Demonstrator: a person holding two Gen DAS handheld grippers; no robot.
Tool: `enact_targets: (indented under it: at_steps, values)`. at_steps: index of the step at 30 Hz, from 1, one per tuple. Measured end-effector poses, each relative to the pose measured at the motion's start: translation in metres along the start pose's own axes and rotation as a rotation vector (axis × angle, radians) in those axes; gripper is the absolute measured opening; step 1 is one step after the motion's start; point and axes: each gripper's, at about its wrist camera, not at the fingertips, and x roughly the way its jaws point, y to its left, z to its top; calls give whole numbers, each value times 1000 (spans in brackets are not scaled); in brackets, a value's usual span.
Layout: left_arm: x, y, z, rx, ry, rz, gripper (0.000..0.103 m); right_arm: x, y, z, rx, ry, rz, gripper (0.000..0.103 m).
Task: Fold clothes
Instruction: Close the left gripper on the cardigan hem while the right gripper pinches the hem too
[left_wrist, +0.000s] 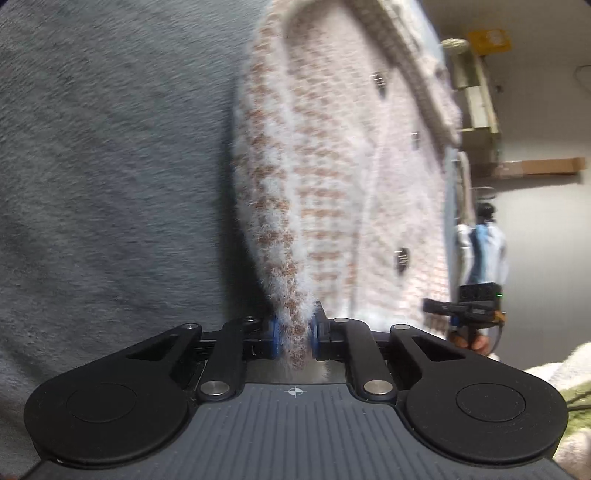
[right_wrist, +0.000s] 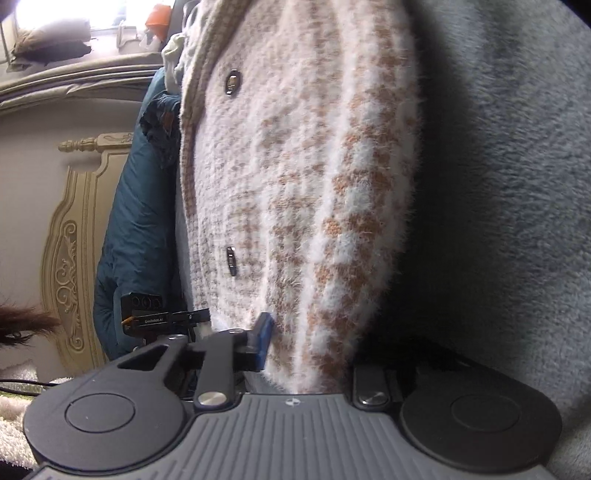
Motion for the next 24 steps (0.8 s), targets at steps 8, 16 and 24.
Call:
enact_targets:
  at_steps: [8,16,24]
  values:
    - [-32,-39,9,114,-151,-110,10,-22,52,12,-132,-79,106,10]
    - [-48,-73,33,197,-270,-168,10,-36,97,42,-266,-128,127,9]
    - [-56,-107,80,290,-335,-198,10,-41,140,78,-372,-157,150,9]
